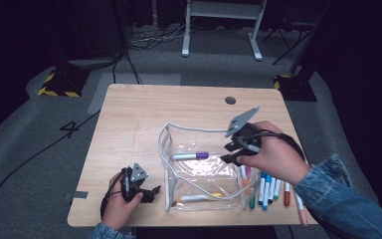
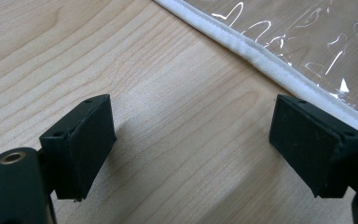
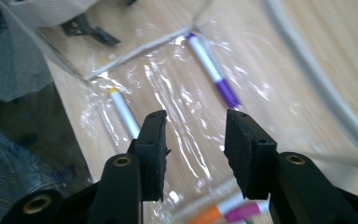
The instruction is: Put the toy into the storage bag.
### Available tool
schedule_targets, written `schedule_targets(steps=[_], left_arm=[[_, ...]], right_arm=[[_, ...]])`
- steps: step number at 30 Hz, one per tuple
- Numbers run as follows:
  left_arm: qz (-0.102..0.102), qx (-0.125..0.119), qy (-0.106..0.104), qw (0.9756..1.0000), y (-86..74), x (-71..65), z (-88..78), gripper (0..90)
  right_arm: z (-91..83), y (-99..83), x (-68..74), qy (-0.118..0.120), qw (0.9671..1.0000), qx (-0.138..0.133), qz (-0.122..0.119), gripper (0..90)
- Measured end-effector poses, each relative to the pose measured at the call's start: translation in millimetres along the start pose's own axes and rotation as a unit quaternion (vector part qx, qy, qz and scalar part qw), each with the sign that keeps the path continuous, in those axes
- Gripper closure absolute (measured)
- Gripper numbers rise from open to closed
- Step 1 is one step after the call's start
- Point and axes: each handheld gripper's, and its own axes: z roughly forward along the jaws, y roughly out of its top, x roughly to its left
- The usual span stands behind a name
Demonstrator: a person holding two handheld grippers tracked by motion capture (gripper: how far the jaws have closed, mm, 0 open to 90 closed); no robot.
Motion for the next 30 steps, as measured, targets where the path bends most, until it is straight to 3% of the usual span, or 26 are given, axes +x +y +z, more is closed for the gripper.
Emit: schedule_targets(steps=[7, 9, 10, 11, 15, 19, 20, 21, 22, 23, 24, 30], left_arm=[[0.0, 0.0, 0.0, 1.0, 0.0, 0.0, 0.0, 14.6], [0.0, 0.0, 0.0, 1.0, 0.0, 0.0, 0.1, 14.6], [0.0, 0.0, 0.0, 1.0, 0.0, 0.0, 0.0, 14.6], [0.001, 0.0, 0.0, 1.0, 0.0, 0.0, 0.0, 14.6], [0.0, 0.0, 0.0, 1.0, 0.0, 0.0, 0.1, 14.6], [0.002, 0.002, 0.0, 1.0, 0.1, 0.2, -0.2, 14.6], [0.002, 0.002, 0.0, 1.0, 0.1, 0.2, -0.2, 14.6], [0.003, 0.002, 0.0, 1.0, 0.1, 0.3, -0.3, 14.6], [0.002, 0.002, 0.0, 1.0, 0.1, 0.3, -0.2, 14.6], [0.003, 0.003, 0.0, 1.0, 0.1, 0.4, -0.3, 14.6], [0.002, 0.002, 0.0, 1.0, 0.1, 0.2, -0.2, 14.6], [0.002, 0.002, 0.0, 1.0, 0.1, 0.3, -0.3, 14.6]], right_arm=[[-40.7, -43.8, -29.3, -0.051, 0.9958, -0.019, 0.073, 60.0], [-49.0, -57.9, -36.0, -0.062, 0.9935, -0.022, 0.093, 60.0], [-54.2, -73.3, -42.1, -0.075, 0.9904, -0.019, 0.114, 59.7], [-54.2, -73.3, -42.1, -0.075, 0.9904, -0.019, 0.114, 59.7], [-54.7, -107.2, -54.2, -0.093, 0.9836, -0.006, 0.154, 59.1], [-45.1, -143.0, -66.6, -0.106, 0.9739, 0.014, 0.2, 58.9], [-38.2, -161.3, -72.2, -0.111, 0.9685, 0.025, 0.222, 59.0], [-38.2, -161.3, -72.2, -0.111, 0.9685, 0.025, 0.222, 59.0], [-34.6, -170.4, -74.8, -0.113, 0.9661, 0.031, 0.23, 59.0], [-26.1, -188.2, -78.5, -0.113, 0.9604, 0.045, 0.251, 58.7], [-26.1, -188.2, -78.5, -0.113, 0.9604, 0.045, 0.251, 58.7], [0.0, -235.5, -86.5, -0.114, 0.944, 0.08, 0.299, 59.9]])
